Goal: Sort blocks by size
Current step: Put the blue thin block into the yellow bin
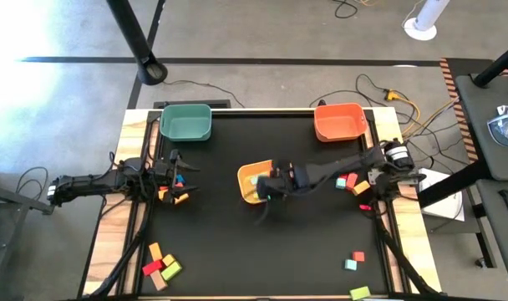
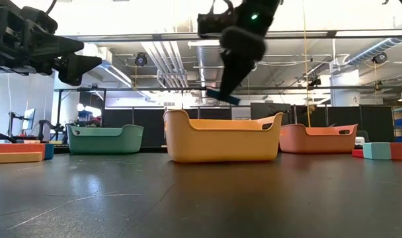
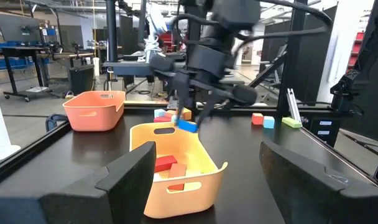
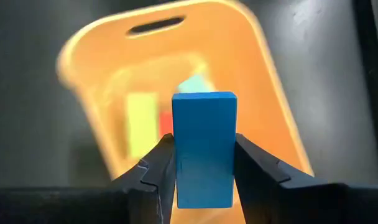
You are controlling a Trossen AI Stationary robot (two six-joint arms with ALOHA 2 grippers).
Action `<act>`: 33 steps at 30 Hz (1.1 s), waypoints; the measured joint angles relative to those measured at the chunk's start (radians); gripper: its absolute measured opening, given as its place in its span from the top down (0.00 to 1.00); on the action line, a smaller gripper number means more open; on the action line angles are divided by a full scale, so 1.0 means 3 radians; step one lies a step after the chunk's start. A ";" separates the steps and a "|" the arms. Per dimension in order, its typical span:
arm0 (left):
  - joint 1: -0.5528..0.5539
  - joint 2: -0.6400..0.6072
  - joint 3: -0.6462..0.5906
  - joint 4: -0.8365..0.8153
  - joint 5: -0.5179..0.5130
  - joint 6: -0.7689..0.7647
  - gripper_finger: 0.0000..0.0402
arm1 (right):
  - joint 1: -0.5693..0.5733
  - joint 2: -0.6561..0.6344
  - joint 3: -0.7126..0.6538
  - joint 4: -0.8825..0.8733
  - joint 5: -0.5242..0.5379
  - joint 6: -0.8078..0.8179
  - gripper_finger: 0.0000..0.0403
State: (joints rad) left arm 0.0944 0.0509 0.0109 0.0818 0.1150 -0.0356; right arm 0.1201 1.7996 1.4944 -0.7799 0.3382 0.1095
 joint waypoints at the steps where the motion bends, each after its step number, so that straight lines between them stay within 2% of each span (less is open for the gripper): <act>1: -0.0001 0.0000 0.0000 -0.0001 0.0000 0.0000 0.32 | -0.0060 0.0015 0.0000 0.0074 -0.0006 -0.0056 0.70; 6: 0.0000 0.0000 0.0000 -0.0001 0.0000 0.0000 0.32 | -0.0237 0.0142 -0.0013 0.0253 -0.0017 -0.0195 0.67; 12: -0.0001 0.0000 0.0000 -0.0001 0.0000 0.0000 0.32 | -0.0279 0.0284 -0.0043 0.0241 -0.0071 -0.0185 0.70; 19: -0.0001 0.0003 0.0000 0.0000 0.0000 0.0001 0.32 | -0.0357 0.0293 -0.0093 0.0195 -0.0081 -0.0115 0.66; 25: -0.0001 0.0004 0.0000 0.0000 0.0000 0.0000 0.32 | -0.0442 0.0291 -0.0124 0.0199 -0.0084 -0.0104 0.70; 33: -0.0001 0.0006 0.0000 -0.0001 0.0000 0.0001 0.32 | -0.0520 0.0314 -0.0142 0.0196 -0.0265 -0.0050 0.66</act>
State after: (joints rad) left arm 0.0940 0.0528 0.0109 0.0815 0.1150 -0.0354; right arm -0.0360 1.8939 1.4517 -0.7212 0.2587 0.0944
